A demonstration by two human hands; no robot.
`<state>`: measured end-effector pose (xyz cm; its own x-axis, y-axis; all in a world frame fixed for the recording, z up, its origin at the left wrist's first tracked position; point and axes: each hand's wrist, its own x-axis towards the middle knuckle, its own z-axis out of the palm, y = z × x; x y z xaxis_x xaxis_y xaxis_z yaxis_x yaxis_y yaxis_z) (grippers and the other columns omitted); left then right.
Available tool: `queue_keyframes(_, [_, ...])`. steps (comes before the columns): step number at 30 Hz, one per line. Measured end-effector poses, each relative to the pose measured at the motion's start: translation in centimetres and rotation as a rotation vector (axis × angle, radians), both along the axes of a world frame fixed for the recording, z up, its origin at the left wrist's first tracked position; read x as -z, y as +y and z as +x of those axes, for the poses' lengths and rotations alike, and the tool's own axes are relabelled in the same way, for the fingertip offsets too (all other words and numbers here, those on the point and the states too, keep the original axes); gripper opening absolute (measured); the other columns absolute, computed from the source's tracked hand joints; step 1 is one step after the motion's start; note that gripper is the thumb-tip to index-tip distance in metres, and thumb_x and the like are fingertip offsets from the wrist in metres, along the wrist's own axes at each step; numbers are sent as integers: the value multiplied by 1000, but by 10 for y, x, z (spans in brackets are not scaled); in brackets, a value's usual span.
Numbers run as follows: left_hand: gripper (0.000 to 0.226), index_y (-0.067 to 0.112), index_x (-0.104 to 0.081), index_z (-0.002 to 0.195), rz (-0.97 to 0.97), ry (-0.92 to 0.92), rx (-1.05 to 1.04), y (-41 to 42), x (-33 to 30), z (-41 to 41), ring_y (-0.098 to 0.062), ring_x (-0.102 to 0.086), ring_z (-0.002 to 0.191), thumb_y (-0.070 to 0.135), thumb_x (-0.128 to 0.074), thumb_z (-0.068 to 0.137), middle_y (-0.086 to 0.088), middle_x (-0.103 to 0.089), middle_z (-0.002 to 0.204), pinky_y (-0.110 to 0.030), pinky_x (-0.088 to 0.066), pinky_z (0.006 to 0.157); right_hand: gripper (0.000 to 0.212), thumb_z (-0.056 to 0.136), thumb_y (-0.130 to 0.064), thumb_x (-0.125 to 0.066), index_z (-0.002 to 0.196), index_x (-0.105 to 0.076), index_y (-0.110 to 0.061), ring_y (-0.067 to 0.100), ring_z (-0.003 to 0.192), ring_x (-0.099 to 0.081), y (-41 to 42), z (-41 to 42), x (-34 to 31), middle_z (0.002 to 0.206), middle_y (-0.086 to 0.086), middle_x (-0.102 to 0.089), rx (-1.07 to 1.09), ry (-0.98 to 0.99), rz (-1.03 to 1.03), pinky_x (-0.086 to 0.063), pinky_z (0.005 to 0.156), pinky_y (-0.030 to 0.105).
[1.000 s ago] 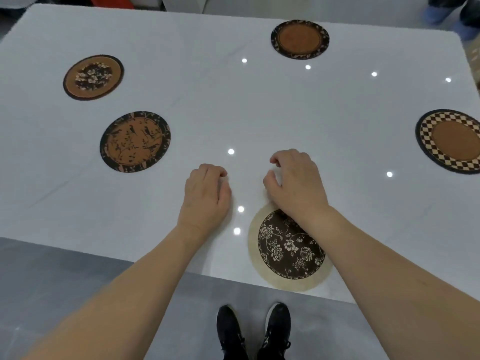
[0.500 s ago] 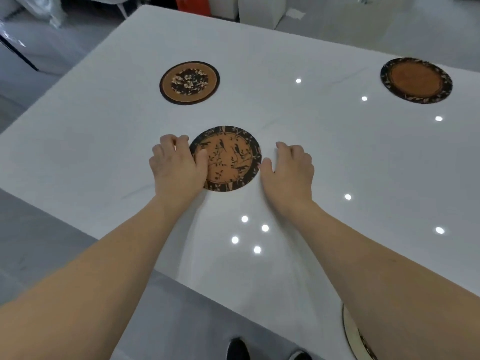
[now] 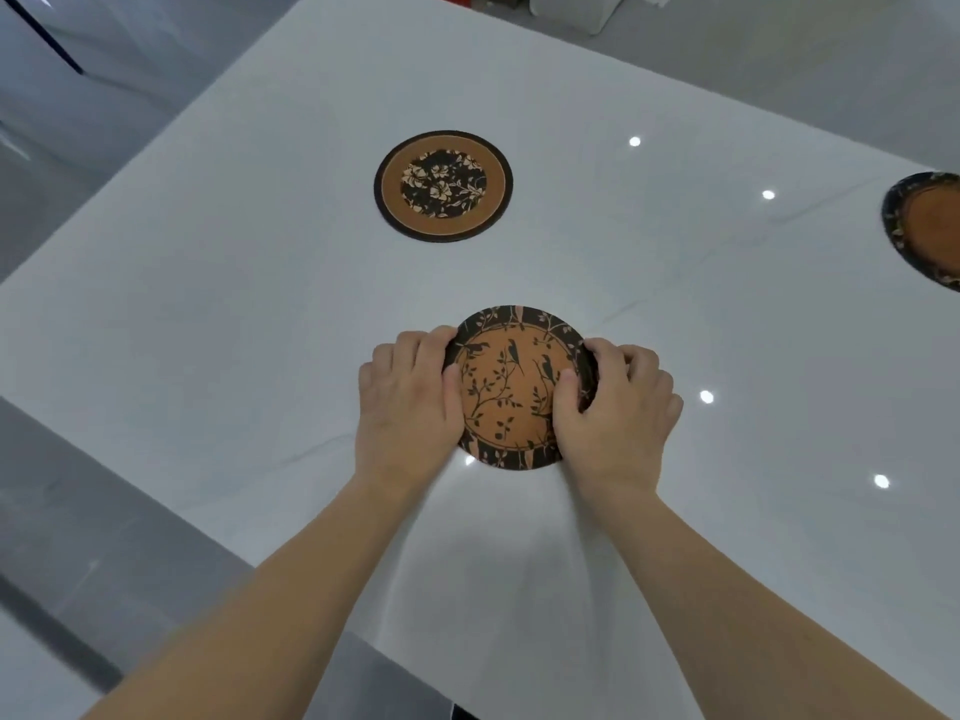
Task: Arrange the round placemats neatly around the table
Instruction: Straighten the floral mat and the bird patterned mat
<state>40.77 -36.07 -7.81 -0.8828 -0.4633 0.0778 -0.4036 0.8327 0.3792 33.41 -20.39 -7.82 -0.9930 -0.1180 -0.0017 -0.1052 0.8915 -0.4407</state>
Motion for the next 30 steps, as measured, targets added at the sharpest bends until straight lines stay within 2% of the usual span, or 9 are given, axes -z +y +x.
queue_keyframes(7, [31,23,-43,126,13,-59,-28,1,-5,-3,-19,-46,86,25,-39,95,3,-55,95,-36,-35,85,36,87,-38,-48,120,-52,-25,26,106,-45,-3,0,-4,118,3,-49,2,-29,23,-33,95,41])
queue_keyframes(18, [32,19,-48,124,-16,-8,-35,0,1,-2,-21,-48,88,25,-38,95,1,-57,97,-37,-37,84,35,85,-34,-51,118,-54,-21,27,108,-47,-1,0,-2,120,4,-50,-10,-7,-30,-32,96,40])
queue_keyframes(23, [28,19,-52,119,26,45,-45,-4,6,0,-20,-50,90,24,-37,96,2,-61,100,-35,-36,86,29,85,-33,-50,112,-55,-22,25,101,-52,-2,2,-4,107,1,-58,-44,11,-107,-33,95,39])
queue_keyframes(27, [27,19,-57,117,149,102,-12,-12,-1,13,-20,-54,94,21,-41,95,1,-65,104,-36,-33,89,35,92,-29,-43,123,-53,-17,30,104,-55,-2,10,-4,107,7,-63,-98,23,-28,-35,96,46])
queue_keyframes(30, [29,19,-63,111,123,91,-45,-37,-7,41,-23,-60,91,24,-40,93,0,-69,98,-42,-41,89,33,94,-26,-34,117,-58,-19,27,102,-55,-23,33,-6,108,6,-63,-163,-12,-17,-34,93,42])
